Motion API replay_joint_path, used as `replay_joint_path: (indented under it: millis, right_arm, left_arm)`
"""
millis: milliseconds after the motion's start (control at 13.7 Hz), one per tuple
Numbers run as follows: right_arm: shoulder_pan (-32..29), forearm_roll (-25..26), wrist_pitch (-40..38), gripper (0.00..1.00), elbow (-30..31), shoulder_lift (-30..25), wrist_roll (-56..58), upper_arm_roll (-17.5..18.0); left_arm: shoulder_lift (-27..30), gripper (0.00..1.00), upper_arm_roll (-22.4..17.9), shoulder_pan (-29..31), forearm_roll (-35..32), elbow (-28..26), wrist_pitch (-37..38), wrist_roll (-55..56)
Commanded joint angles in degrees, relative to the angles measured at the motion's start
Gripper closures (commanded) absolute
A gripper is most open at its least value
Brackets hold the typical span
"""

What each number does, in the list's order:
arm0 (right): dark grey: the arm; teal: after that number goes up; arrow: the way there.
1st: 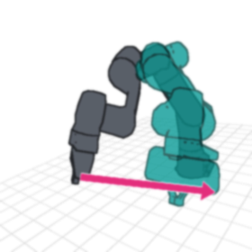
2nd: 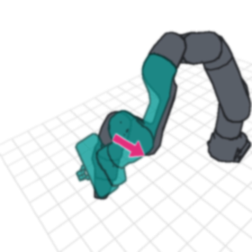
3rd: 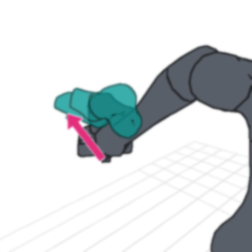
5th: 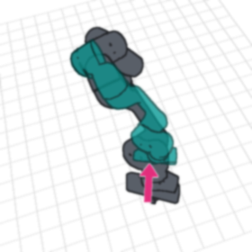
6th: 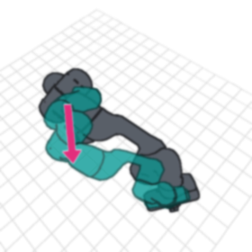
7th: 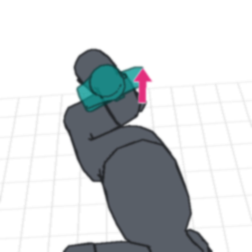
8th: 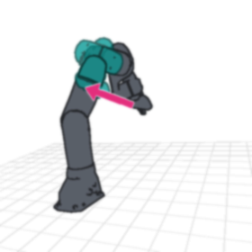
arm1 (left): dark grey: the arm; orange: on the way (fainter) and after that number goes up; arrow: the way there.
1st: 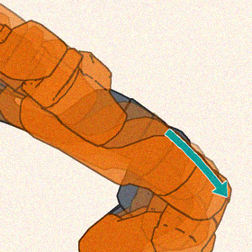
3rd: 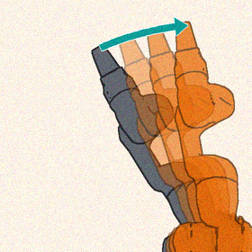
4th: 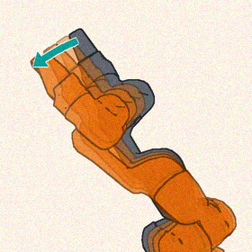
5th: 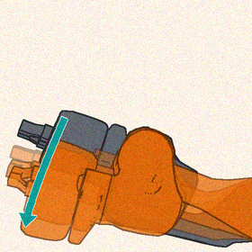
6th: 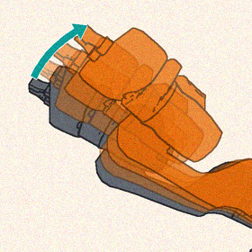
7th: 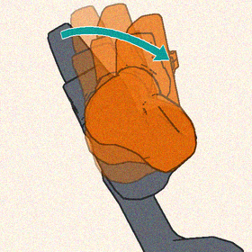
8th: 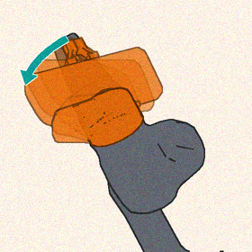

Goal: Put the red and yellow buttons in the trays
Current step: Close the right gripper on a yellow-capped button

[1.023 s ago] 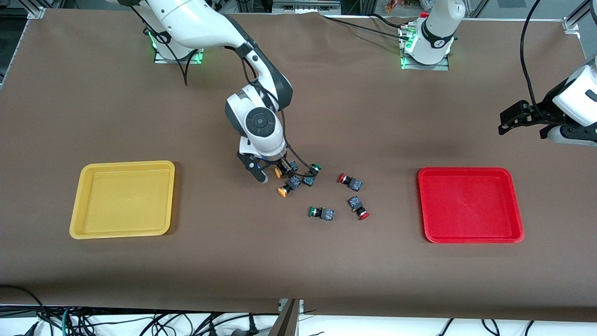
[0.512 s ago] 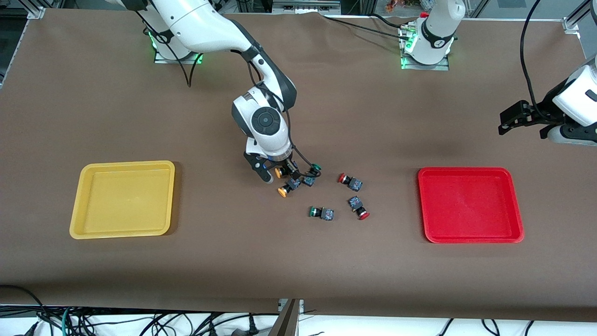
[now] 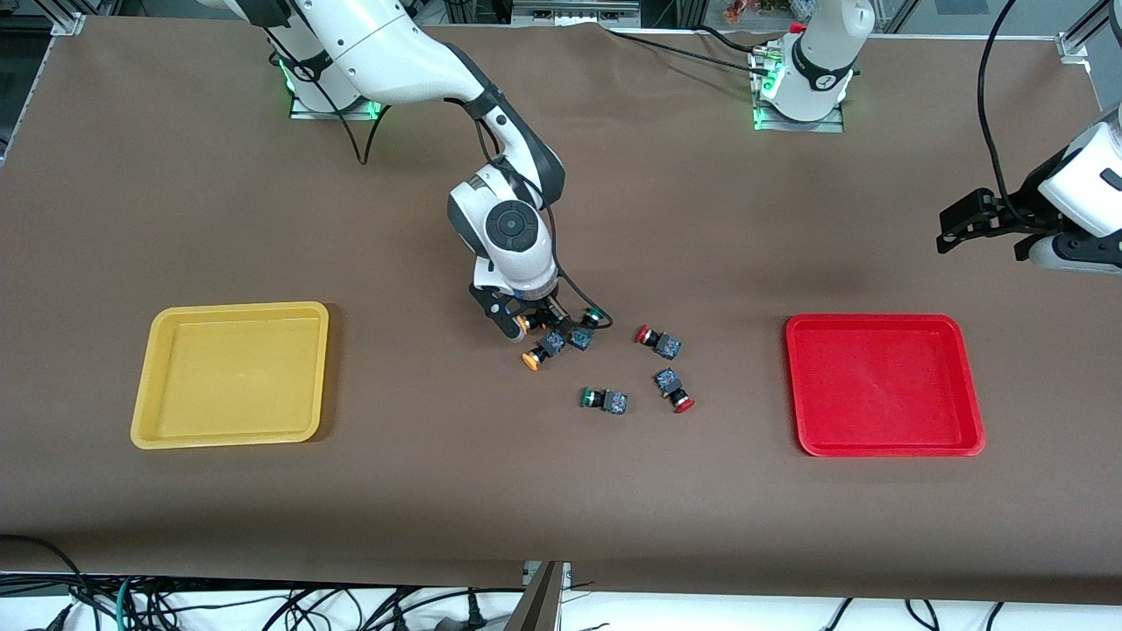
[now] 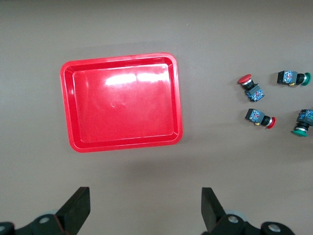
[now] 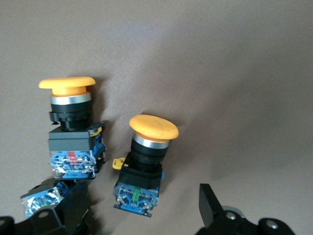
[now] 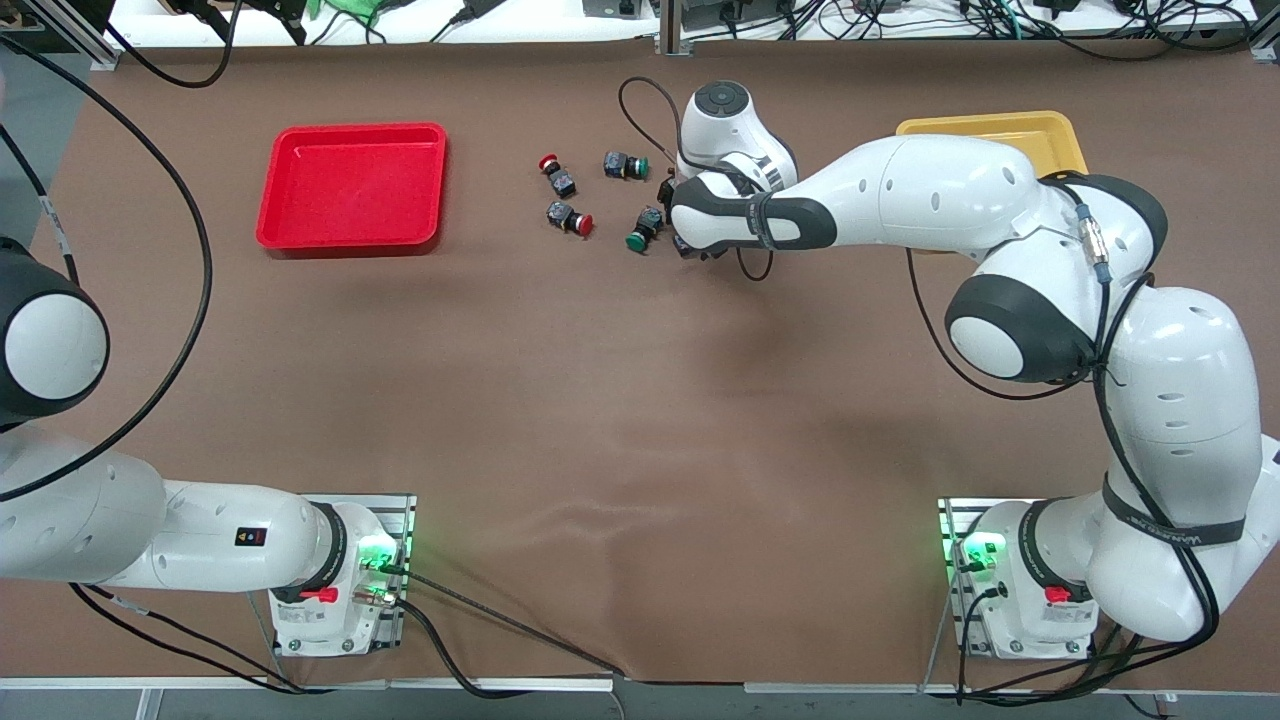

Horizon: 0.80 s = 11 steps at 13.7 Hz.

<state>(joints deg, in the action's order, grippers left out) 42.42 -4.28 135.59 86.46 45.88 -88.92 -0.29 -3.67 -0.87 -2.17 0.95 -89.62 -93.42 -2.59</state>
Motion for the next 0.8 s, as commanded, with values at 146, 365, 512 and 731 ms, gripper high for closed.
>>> replay_joint_path:
  millis: [146,365,512,731]
  right_arm:
    - [1.1,0.3,0.1,0.0,-1.1,1.3,-0.8,-0.6]
    - [1.5,0.9,-0.2,0.0,-1.1,1.1,-0.7,-0.6]
    - [1.5,1.0,0.0,0.01,-1.1,1.4,-0.7,-0.6]
    - [1.5,1.1,0.1,0.02,-1.1,1.8,-0.6,-0.8]
  left_arm:
    - [0.6,0.0,0.0,-0.2,-1.0,0.1,0.7,-0.5]
    - [0.6,0.0,0.0,-0.2,-1.0,0.1,0.7,-0.5]
    - [0.6,0.0,0.0,-0.2,-1.0,0.1,0.7,-0.5]
    - [0.6,0.0,0.0,-0.2,-1.0,0.1,0.7,-0.5]
